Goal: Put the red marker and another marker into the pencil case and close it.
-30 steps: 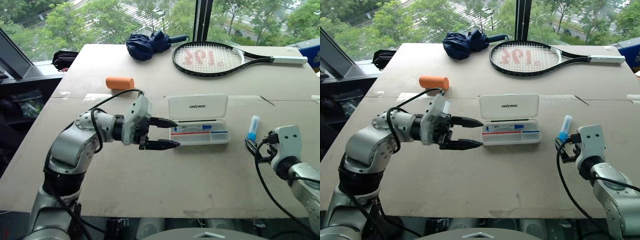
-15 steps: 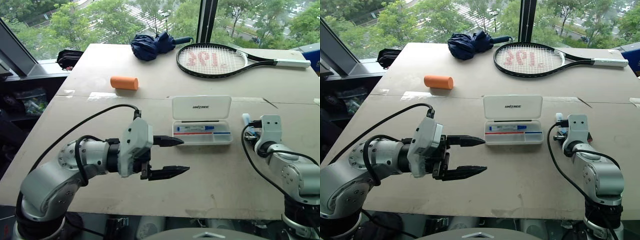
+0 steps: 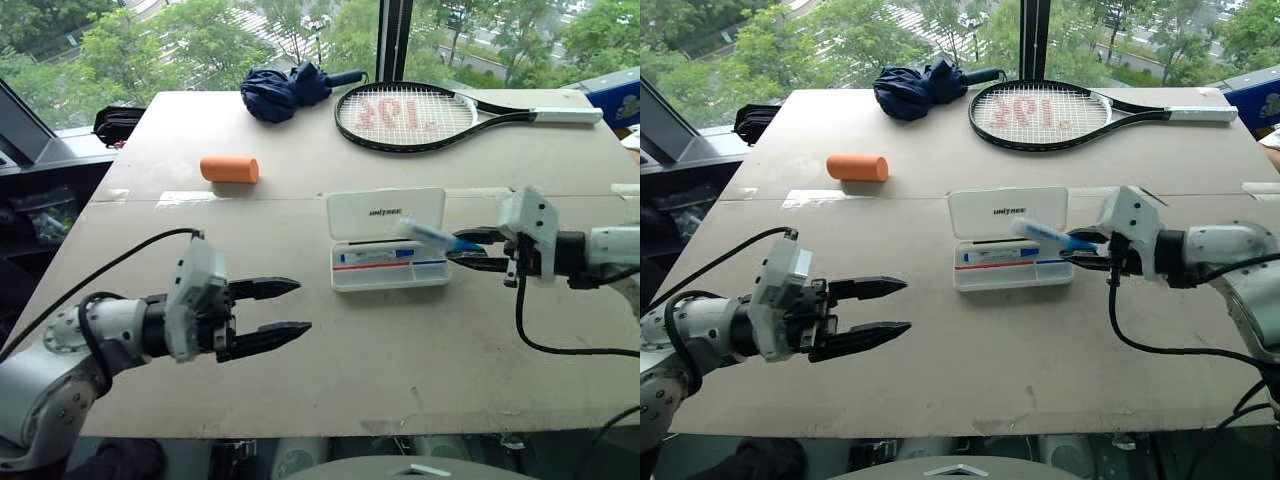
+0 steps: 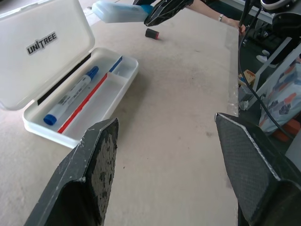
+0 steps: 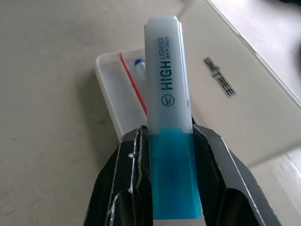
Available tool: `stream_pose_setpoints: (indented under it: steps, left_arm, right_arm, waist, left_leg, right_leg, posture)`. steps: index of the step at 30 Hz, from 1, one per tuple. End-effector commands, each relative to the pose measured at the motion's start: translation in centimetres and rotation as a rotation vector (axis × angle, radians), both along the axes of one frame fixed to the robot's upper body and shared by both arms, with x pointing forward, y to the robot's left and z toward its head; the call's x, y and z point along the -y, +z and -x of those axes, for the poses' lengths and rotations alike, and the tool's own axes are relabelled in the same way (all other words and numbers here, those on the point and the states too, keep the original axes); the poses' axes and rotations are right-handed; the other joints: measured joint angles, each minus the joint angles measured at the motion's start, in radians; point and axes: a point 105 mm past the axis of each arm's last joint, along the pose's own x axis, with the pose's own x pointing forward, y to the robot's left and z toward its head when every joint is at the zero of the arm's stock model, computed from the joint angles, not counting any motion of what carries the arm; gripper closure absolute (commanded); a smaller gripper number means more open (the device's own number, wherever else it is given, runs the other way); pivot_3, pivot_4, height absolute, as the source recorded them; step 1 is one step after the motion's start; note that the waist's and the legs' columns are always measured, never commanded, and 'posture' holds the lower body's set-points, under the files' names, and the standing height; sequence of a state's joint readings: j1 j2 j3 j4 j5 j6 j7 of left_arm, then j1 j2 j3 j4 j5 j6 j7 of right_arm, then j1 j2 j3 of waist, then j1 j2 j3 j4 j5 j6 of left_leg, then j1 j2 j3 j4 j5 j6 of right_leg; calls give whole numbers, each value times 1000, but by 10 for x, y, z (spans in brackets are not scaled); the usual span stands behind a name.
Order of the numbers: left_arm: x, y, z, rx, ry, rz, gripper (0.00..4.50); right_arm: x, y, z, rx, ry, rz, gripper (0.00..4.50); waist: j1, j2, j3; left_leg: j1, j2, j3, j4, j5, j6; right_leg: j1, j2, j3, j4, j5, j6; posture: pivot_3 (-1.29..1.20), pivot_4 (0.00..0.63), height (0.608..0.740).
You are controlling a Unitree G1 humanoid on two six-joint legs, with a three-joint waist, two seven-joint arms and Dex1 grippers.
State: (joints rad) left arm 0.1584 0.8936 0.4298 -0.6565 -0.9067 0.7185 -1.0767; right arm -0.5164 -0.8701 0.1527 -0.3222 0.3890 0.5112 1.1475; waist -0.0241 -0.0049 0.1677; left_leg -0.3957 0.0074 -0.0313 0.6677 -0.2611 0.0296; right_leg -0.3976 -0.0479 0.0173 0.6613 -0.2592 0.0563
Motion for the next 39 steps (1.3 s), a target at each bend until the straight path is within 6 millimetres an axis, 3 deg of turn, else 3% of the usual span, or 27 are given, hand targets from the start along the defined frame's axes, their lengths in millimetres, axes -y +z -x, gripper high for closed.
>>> stream_pose_setpoints:
  steps: [1, 7, 16, 24, 25, 29, 30, 34, 39]
  left_arm:
    - [-8, 10, 5, 51, 4, -31, 1206]
    - [-11, 7, 15, 49, 28, -65, 1206]
    - [-13, -1, 25, 37, 51, -72, 1206]
    - [-15, -1, 25, 37, 50, -71, 1206]
    - [-15, 0, 24, 38, 48, -71, 1206]
    - [-13, -1, 24, 37, 36, -65, 1206]
    - [-11, -1, 24, 37, 31, -62, 1206]
    - [-3, -2, 24, 39, -6, -47, 1206]
    - [16, 0, 27, 52, -102, -27, 1206]
  right_arm:
    - [-21, -8, -8, 30, 152, 64, 3861]
    - [-40, -30, -18, -5, 274, 144, 3861]
    - [-40, -47, -34, -48, 212, 175, 3861]
    - [-47, -51, -33, -106, 181, 167, 3861]
    - [-47, -52, -33, -108, 181, 167, 2794]
    - [-45, -43, -24, -103, 196, 142, 1047]
    - [-43, -37, -21, -101, 192, 121, 1047]
    - [-17, -2, -11, -118, 62, -45, 1047]
    - [74, 9, -9, -48, -455, -156, 1047]
  waist:
    - [2, -1, 1]
    - [19, -2, 2]
    - [12, -2, 2]
    - [13, -2, 2]
    - [12, -2, 2]
    - [12, -2, 2]
    - [12, -2, 2]
    - [20, -2, 2]
    - [41, -3, 2]
  left_leg:
    - [-1, 0, 0, 0, 0, 0]
    - [-5, -3, 1, 0, 0, -1]
    - [-4, -4, 1, -1, 0, -1]
    - [-4, -4, 2, -1, 0, -1]
    - [-4, -4, 2, -1, 0, -1]
    - [-4, -4, 2, -1, 0, -1]
    - [-4, -4, 2, -1, 0, -1]
    - [-5, -4, 1, -1, 0, -1]
    - [-6, -5, 0, -1, -1, -1]
  right_leg:
    - [0, 0, 0, 0, 0, 0]
    - [-4, -7, -1, -1, 0, 1]
    - [-4, -14, -1, 0, 0, 0]
    - [-5, -14, -1, 0, 0, 0]
    - [-5, -14, -1, 0, 0, 0]
    - [-5, -14, -1, 0, 0, 0]
    - [-5, -14, -1, 0, 0, 0]
    - [-5, -15, -1, 0, 0, 0]
    - [-4, -16, -1, -3, 0, 0]
  posture:
    - [0, 150, 730]
    - [0, 150, 730]
    - [0, 150, 730]
    - [0, 150, 730]
    - [0, 150, 730]
    - [0, 150, 730]
    - [0, 150, 730]
    - [0, 150, 730]
    - [0, 150, 730]
